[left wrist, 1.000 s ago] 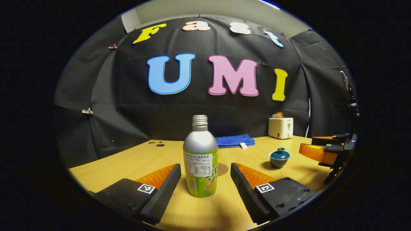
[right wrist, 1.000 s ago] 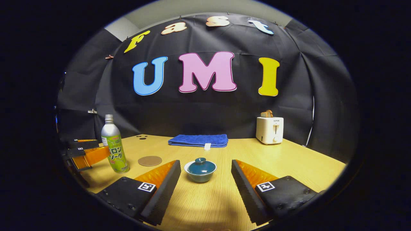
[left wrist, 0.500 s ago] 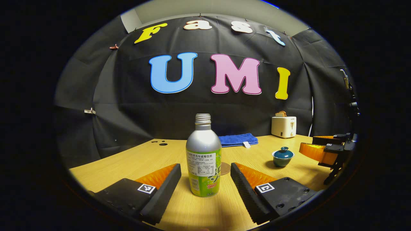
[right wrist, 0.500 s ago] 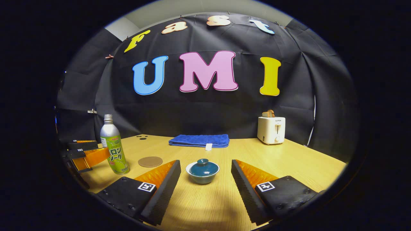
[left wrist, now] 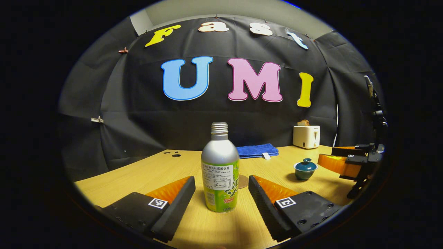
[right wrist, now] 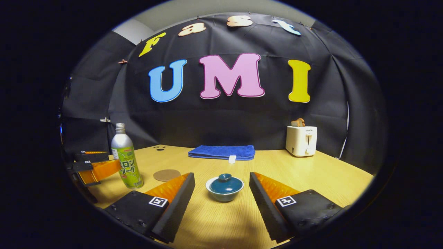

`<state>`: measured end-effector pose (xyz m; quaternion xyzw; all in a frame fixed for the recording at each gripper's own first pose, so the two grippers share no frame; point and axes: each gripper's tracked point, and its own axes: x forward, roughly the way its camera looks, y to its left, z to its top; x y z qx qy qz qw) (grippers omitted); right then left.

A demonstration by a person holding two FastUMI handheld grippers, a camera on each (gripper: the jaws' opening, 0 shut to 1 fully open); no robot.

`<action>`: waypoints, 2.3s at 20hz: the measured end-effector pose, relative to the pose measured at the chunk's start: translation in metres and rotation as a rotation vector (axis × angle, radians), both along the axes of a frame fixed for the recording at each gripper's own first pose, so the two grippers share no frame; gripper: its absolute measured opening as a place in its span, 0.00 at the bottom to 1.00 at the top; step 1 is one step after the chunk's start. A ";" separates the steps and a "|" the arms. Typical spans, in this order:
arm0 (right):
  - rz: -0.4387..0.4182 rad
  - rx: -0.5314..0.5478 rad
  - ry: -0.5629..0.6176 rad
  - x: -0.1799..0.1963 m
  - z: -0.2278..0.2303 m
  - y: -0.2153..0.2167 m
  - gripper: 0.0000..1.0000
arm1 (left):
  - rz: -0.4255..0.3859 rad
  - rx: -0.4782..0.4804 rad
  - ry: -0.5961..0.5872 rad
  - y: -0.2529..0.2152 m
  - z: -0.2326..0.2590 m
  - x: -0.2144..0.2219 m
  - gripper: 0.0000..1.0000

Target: Open the teacup lid with one hand, grasp the water bottle and pour water into the teacup with the other hand; after pouring, place the water bottle on the coaster and then close the teacup lid.

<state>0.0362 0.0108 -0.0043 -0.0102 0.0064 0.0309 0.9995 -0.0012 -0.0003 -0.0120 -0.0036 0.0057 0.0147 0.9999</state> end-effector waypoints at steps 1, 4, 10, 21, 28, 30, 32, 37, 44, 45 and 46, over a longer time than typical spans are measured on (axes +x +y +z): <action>-0.001 -0.019 0.004 0.005 0.001 -0.001 0.98 | -0.003 0.000 -0.001 0.001 0.000 0.000 0.98; 0.014 -0.129 -0.008 0.028 0.015 -0.001 0.98 | -0.008 -0.002 0.000 0.001 0.000 0.000 0.98; 0.056 -0.189 0.095 0.071 0.004 0.005 0.98 | -0.022 -0.001 -0.002 0.001 0.000 0.001 0.98; 0.064 -0.242 0.234 0.084 -0.037 0.002 0.74 | -0.034 -0.001 -0.002 0.000 -0.001 0.002 0.98; 0.077 -0.225 0.234 0.085 -0.036 0.007 0.43 | -0.035 -0.001 -0.003 0.000 -0.001 0.002 0.98; 0.083 -0.224 0.232 0.084 -0.035 0.008 0.29 | -0.035 -0.001 -0.003 0.000 -0.001 0.002 0.98; 0.094 -0.219 0.229 0.083 -0.034 0.009 0.33 | -0.032 -0.001 -0.003 0.000 -0.001 0.002 0.98; 0.114 -0.214 0.143 0.070 -0.001 0.014 0.30 | -0.004 -0.004 -0.001 0.002 -0.003 0.004 0.98; 0.101 -0.106 0.050 0.025 0.031 -0.006 0.30 | 0.019 -0.005 0.001 0.010 -0.001 0.028 0.98; 0.114 -0.085 0.052 0.018 0.028 -0.008 0.30 | 0.015 -0.004 0.001 0.010 -0.001 0.031 0.98; 0.127 -0.066 0.067 0.011 0.021 -0.010 0.30 | 0.007 -0.005 0.000 0.009 -0.001 0.035 0.98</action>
